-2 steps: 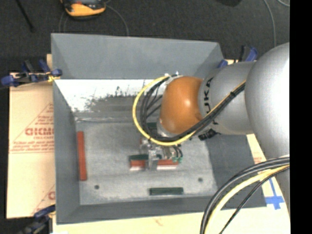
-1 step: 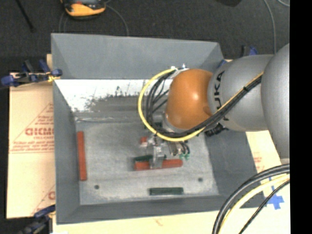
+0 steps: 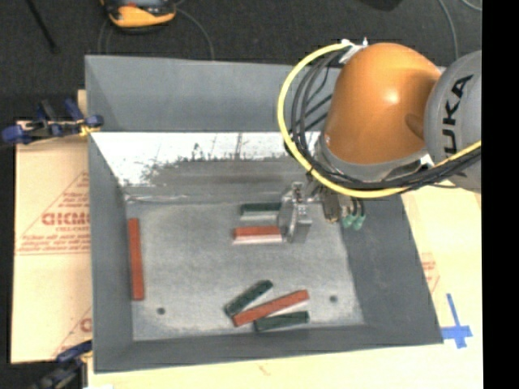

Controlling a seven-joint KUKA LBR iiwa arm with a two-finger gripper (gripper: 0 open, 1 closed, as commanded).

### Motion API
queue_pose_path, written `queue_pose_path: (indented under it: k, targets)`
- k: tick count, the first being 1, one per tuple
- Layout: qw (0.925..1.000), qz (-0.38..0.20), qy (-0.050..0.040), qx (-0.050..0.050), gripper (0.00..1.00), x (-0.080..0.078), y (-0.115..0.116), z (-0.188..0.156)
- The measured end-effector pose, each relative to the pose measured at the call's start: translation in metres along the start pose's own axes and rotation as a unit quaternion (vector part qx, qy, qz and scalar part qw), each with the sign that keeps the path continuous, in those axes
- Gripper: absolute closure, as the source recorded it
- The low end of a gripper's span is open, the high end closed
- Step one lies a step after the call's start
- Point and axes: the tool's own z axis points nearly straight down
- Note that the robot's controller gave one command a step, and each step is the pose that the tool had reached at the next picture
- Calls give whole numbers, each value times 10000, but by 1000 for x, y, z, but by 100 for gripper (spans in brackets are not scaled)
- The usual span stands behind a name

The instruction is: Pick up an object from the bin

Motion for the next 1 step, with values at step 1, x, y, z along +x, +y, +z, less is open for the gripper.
queue_pose_path:
  k: [1]
  targets:
    - [10000, 4, 7, -1, 100, 0, 0, 1]
